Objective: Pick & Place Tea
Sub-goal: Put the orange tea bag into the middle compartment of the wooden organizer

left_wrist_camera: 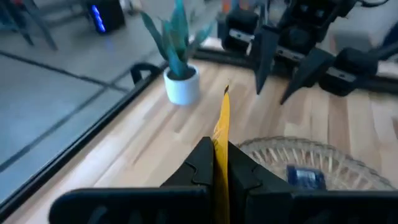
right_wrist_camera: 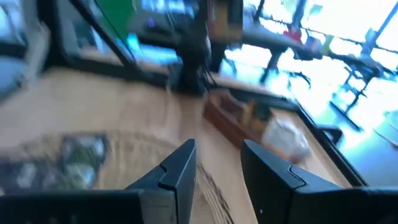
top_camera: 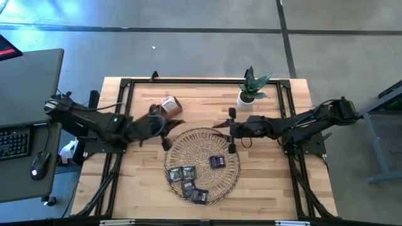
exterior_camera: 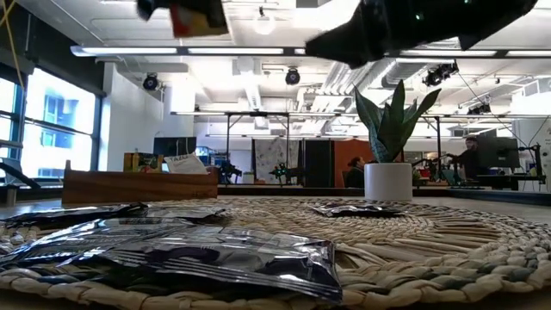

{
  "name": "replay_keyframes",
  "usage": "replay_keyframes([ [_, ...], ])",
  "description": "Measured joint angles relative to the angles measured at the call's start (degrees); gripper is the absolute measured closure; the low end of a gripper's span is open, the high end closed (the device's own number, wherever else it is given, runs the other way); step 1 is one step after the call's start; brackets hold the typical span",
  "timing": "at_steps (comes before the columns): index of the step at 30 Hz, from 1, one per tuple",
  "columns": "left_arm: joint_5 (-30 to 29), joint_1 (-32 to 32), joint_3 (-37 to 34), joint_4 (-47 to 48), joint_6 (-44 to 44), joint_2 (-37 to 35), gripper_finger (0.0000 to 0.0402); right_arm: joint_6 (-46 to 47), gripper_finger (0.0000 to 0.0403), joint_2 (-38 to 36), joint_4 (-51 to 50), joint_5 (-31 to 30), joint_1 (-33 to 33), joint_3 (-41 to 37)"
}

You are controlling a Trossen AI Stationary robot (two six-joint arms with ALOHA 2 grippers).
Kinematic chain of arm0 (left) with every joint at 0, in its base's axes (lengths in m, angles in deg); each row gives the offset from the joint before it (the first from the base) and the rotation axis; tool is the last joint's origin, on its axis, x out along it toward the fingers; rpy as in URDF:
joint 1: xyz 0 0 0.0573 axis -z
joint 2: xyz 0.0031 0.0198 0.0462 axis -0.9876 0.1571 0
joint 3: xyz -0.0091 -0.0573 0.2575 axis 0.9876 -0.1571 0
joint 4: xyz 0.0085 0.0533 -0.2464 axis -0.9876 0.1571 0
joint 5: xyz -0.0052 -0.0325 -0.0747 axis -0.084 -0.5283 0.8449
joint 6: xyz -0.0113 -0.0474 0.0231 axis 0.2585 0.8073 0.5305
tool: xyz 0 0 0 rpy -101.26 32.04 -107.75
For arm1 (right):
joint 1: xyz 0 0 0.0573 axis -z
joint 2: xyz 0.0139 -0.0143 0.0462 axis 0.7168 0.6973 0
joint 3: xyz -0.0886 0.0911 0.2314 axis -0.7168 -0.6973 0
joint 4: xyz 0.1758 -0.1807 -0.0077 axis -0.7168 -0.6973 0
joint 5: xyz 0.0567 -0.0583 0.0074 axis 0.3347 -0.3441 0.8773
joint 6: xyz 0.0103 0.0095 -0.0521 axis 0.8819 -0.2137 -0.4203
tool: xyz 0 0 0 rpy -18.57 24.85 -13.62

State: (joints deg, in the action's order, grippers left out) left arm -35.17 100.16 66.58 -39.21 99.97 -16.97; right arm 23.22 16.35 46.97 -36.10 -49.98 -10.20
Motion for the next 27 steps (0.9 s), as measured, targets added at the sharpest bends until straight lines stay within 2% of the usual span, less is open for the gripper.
replay_keyframes([
  [3, -0.22, 1.1, -10.34, -15.99, -3.41, -3.69, 0.04, 2.56, 0.0279, 4.18, 10.35, 4.43, 1.81, 0.0],
  [7, 6.2, 0.11, -23.06, -42.49, -10.6, -3.66, 0.04, 9.35, 0.0279, 13.16, 26.41, 7.95, 4.3, 0.8],
  [9, 11.71, -1.68, -26.58, -54.86, -12.58, -2.32, 0.04, 12.5, 0.0279, 17.92, 29.68, 9.73, 5.37, 2.8],
  [11, 15.39, -4.04, -29.28, -61.06, -12.08, -1.01, 0.04, 14.07, 0.0279, 22.16, 31.06, 13.15, 6.17, 5.91],
  [14, 21.73, -6.78, -30.13, -63.75, -9.59, 0.98, 0.04, 14.2, 0.0279, 27.32, 31.6, 15.87, 6.49, 11.89],
  [16, 23.19, -7.66, -30.1, -64.12, -7.99, 2.09, 0.04, 13.99, 0.0279, 29.67, 31.53, 17.44, 6.43, 15.93],
  [20, 21.31, -7.45, -30.04, -64.46, -7.34, 4.45, 0.04, 14.01, 0.0279, 32.46, 29.58, 22.1, 6.56, 22.97],
  [24, 21.25, -7.05, -30.17, -64.05, -7.2, 4.59, 0.04, 11.72, 0.0286, 32.4, 23.64, 20.56, 6.49, 25.58],
  [27, 18.98, -5.81, -30.17, -63.42, -7.32, 4.69, 0.04, 12.5, 0.0302, 32.3, 23.13, 20.08, 6.43, 24.93],
])
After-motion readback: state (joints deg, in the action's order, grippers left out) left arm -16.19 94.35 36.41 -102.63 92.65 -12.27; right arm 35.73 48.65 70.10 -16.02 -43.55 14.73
